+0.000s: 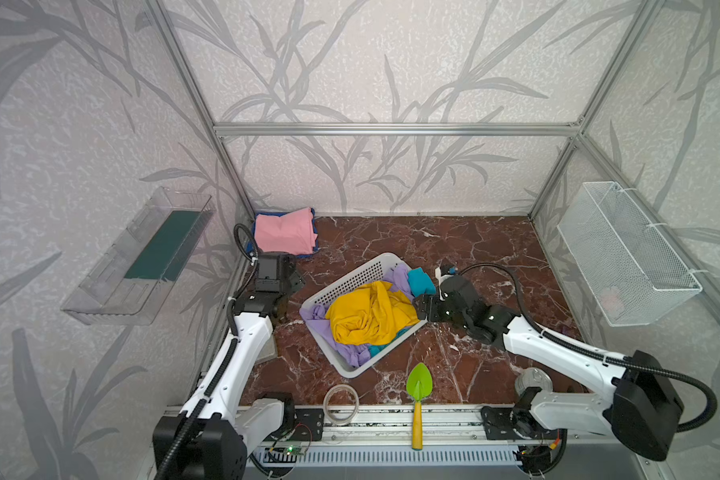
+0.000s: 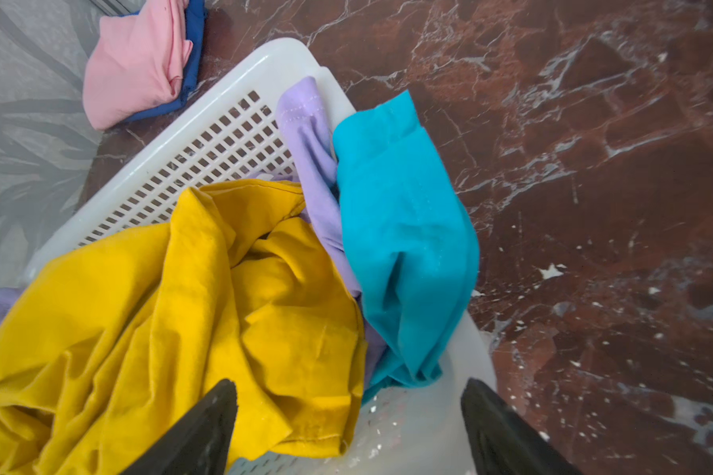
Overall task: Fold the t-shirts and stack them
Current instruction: 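Move both grippers from rest toward the white laundry basket, then grasp the yellow t-shirt with the right gripper while the left gripper hovers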
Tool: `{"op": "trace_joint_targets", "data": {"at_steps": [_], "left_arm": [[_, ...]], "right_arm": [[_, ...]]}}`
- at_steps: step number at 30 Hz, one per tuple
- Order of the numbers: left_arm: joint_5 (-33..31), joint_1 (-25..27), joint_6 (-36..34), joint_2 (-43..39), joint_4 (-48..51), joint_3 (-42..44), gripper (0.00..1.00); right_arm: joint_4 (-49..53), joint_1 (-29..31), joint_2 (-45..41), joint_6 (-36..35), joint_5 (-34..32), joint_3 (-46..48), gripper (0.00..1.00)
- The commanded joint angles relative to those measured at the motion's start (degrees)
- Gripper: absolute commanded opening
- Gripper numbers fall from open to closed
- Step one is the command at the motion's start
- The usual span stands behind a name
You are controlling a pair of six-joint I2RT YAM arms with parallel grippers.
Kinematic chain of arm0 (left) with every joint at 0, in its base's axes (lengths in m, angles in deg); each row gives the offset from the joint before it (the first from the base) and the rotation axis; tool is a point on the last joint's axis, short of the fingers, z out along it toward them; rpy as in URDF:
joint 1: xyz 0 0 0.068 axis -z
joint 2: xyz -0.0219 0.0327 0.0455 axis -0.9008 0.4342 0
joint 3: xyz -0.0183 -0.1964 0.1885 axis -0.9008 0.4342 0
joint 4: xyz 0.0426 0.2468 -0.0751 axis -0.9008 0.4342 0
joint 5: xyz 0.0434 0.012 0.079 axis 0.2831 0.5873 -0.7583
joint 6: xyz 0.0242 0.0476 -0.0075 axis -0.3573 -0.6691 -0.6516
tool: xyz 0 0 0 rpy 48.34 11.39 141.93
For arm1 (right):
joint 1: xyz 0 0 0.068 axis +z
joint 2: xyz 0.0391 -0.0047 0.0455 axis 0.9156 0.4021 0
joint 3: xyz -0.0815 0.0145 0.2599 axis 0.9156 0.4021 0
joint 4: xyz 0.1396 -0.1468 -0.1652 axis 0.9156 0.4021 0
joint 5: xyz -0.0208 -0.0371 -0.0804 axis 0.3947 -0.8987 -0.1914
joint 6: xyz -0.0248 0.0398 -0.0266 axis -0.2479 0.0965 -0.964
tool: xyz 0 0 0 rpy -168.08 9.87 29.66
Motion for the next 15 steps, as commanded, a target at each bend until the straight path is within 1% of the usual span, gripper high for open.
{"op": "trace_joint_targets", "data": {"at_steps": [1, 4, 7, 11, 15], "left_arm": [[2.2, 2.8, 2.3, 0.9, 3.7, 2.6, 0.73], [2.3, 5.6, 3.2, 2.3, 3.0, 4.4, 0.73], [3.7, 7.5, 4.2, 3.7, 3.0, 4.7, 0.73], [3.7, 11.3, 5.5, 5.7, 2.7, 4.3, 0.73], [4.2, 15.8, 7.5, 8.7, 1.0, 3.3, 0.72]], "right_arm": [[-0.4, 0.2, 2.4, 2.5, 2.7, -2.1, 0.86], [-2.1, -0.3, 4.4, 3.2, 2.5, -2.9, 0.83], [-2.9, -1.7, 7.2, 4.1, 3.6, -4.0, 0.78], [-3.7, -6.0, 11.4, 4.5, 6.3, -5.7, 0.73], [-3.1, -11.0, 15.0, 1.1, 8.0, -9.4, 0.72]]}}
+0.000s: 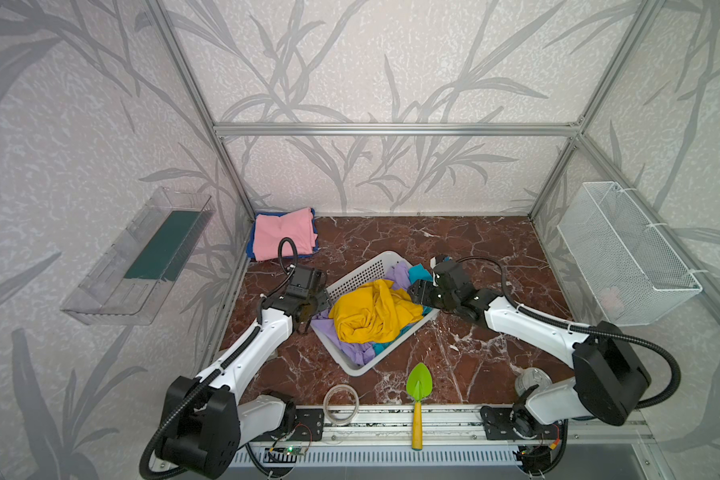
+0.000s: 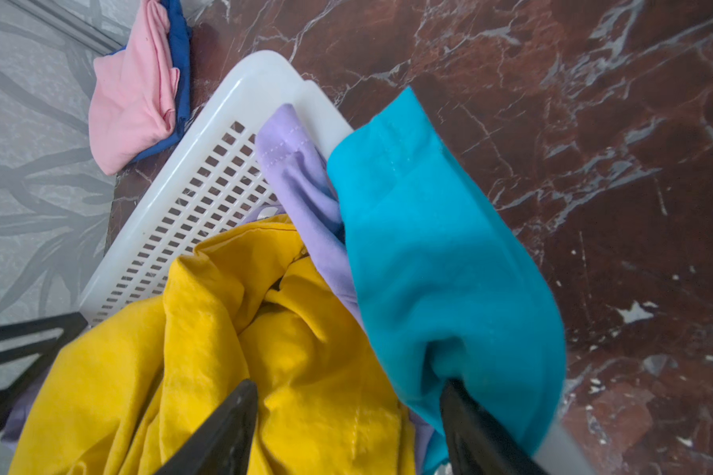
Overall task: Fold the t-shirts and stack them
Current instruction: 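Grasp the yellow t-shirt with the right gripper while the left gripper hovers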
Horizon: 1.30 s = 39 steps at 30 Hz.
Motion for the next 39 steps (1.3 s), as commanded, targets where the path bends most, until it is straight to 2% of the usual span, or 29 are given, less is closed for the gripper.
{"op": "trace_joint_targets", "data": {"at_steps": [1, 5, 10, 13, 16, 22, 26, 29, 34, 37, 39], "left_arm": [[0.7, 3.9, 3.3, 2.7, -0.7, -1.8, 0.72], [0.5, 10.6, 4.3, 8.3, -1.4, -6.7, 0.71], [0.2, 19.3, 5.2, 14.7, -1.7, -14.1, 0.71], [0.6, 23.6, 5.8, 18.1, -3.0, -18.6, 0.71], [1.4, 26.3, 5.8, 21.1, -2.6, -23.9, 0.73], [1.2, 26.8, 4.5, 18.6, -0.9, -29.0, 0.76], [-5.5, 26.7, 0.7, 13.6, 0.0, -28.0, 0.77], [-9.4, 25.8, -0.3, 11.9, 0.5, -25.8, 0.76], [-5.9, 24.7, -0.6, 16.6, -2.2, -25.0, 0.7], [-2.5, 24.5, 0.2, 22.7, -2.2, -27.3, 0.66], [-0.9, 24.5, 1.2, 26.0, -1.8, -28.5, 0.63]], "right_arm": [[2.3, -4.1, 3.3, -3.3, 1.3, -4.1, 0.72], [5.7, -9.3, 8.4, -9.9, 2.6, -11.0, 0.73], [8.9, -14.6, 17.1, -13.5, 6.6, -21.1, 0.71], [13.3, -14.7, 19.4, -15.9, 9.0, -28.6, 0.71], [17.1, -13.3, 17.8, -18.5, 5.7, -32.8, 0.75], [24.8, -8.2, 8.9, -25.4, -9.5, -32.5, 0.87], [28.8, -5.6, 3.4, -26.7, -15.9, -27.1, 0.91], [31.8, -4.8, 0.8, -25.8, -16.9, -23.3, 0.91], [30.8, -3.5, -1.2, -24.5, -12.1, -16.0, 0.91], [28.3, -3.3, 0.5, -23.8, -8.3, -13.3, 0.91], [28.5, -3.3, 3.0, -23.9, -6.9, -14.1, 0.86]]}}
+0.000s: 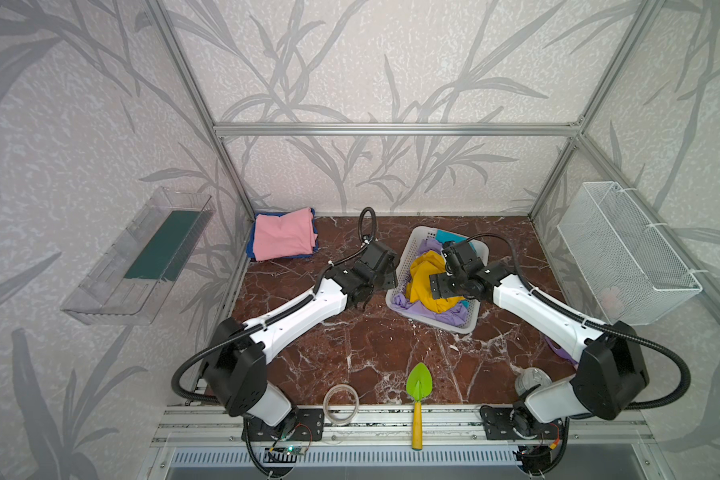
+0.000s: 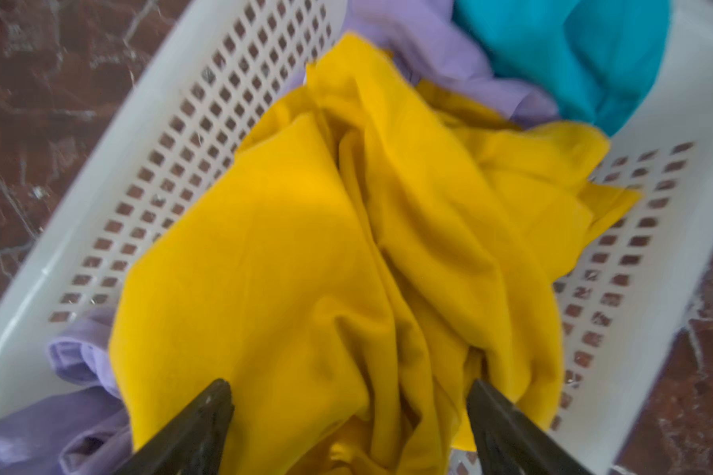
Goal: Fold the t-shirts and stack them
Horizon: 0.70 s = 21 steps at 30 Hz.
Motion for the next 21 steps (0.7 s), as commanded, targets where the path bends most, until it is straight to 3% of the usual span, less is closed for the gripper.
{"op": "trace_joint_targets", "data": {"at_steps": [1, 3, 4, 6, 7, 11, 16, 21], "left_arm": [[3.0, 0.0, 1.2, 4.6, 1.1, -1.7, 0.63], [4.2, -0.2, 1.6, 6.4, -0.2, -1.5, 0.62], [4.6, -0.2, 1.7, 7.1, -0.5, -1.6, 0.62], [6.0, -0.2, 1.9, 8.8, -1.4, -1.9, 0.59], [7.2, -0.1, 2.5, 9.6, -2.2, -2.0, 0.57], [14.3, 1.3, 5.2, 14.5, -7.6, -3.9, 0.5], [19.8, 3.8, 6.2, 19.5, -10.5, -9.9, 0.49], [21.9, 4.3, 4.8, 17.4, -13.4, -9.8, 0.56]], "right_arm": [[-0.1, 0.2, 2.9, 0.3, 3.6, -1.2, 0.82], [-0.7, 0.3, 4.8, 0.0, 3.4, -1.8, 0.7], [-1.0, 0.1, 5.3, 0.0, 3.3, -2.1, 0.57], [-1.1, -0.3, 6.1, 0.2, 2.4, -3.4, 0.16], [-0.9, -0.8, 6.0, 0.2, 1.9, -4.2, 0.01], [-1.1, -2.2, 3.1, -1.2, -2.8, -9.6, 0.0], [-0.6, -2.3, 0.0, -5.4, -9.1, -22.3, 0.0], [-7.0, -0.9, -1.7, -6.6, -5.9, -29.4, 0.0]]}}
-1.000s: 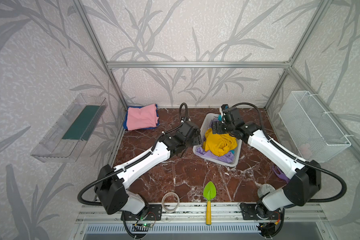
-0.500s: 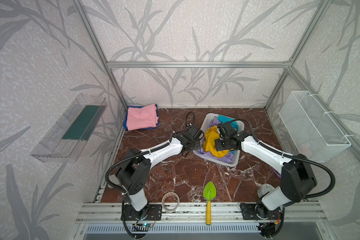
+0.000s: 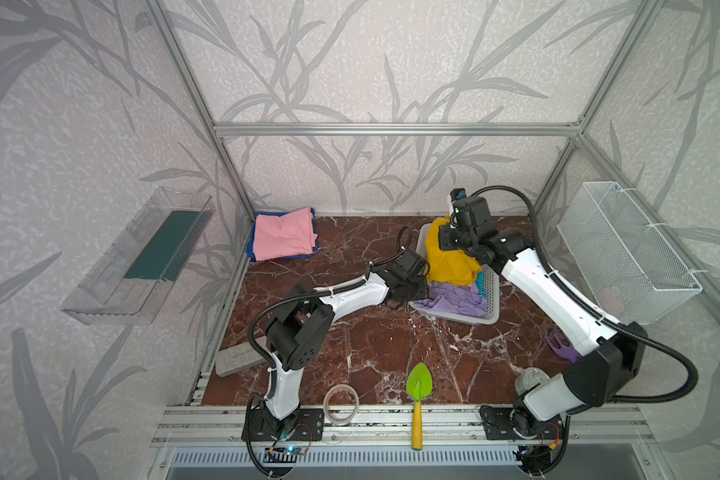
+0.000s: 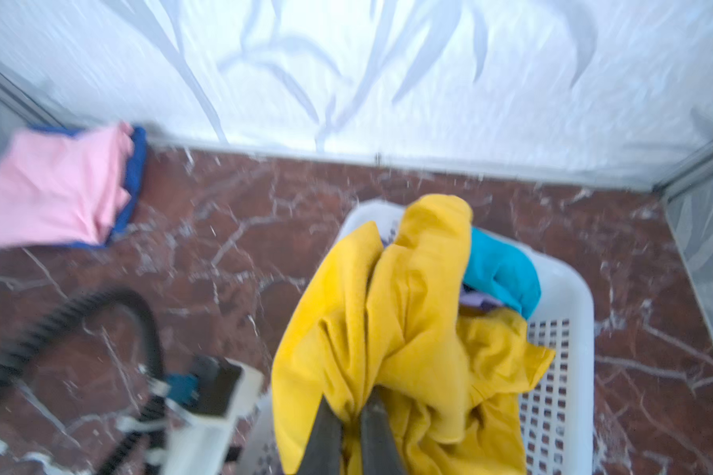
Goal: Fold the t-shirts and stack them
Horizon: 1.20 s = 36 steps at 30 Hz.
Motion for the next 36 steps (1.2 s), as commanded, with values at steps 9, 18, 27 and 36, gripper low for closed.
{"op": "trace_joint_targets", "data": {"at_steps": [9, 18, 27, 36], "left_arm": [[-10.7, -7.8, -1.0, -29.6, -1.3, 18.0, 0.6], [-33.3, -11.6, -3.1, -57.9, 14.9, 26.7, 0.78], [-33.0, -12.0, -2.5, -59.5, 15.4, 29.2, 0.76], [-26.1, -12.2, -3.3, -48.3, 11.6, 27.8, 0.76]], "right_arm": [[-16.3, 12.3, -1.3, -6.4, 7.7, -8.3, 0.0], [-14.4, 19.5, 12.2, -5.3, 22.2, -22.6, 0.0], [-6.2, 19.9, 18.8, -3.2, 18.6, -21.3, 0.3], [8.6, 13.3, 14.7, -1.4, -4.9, -8.1, 0.72]]}}
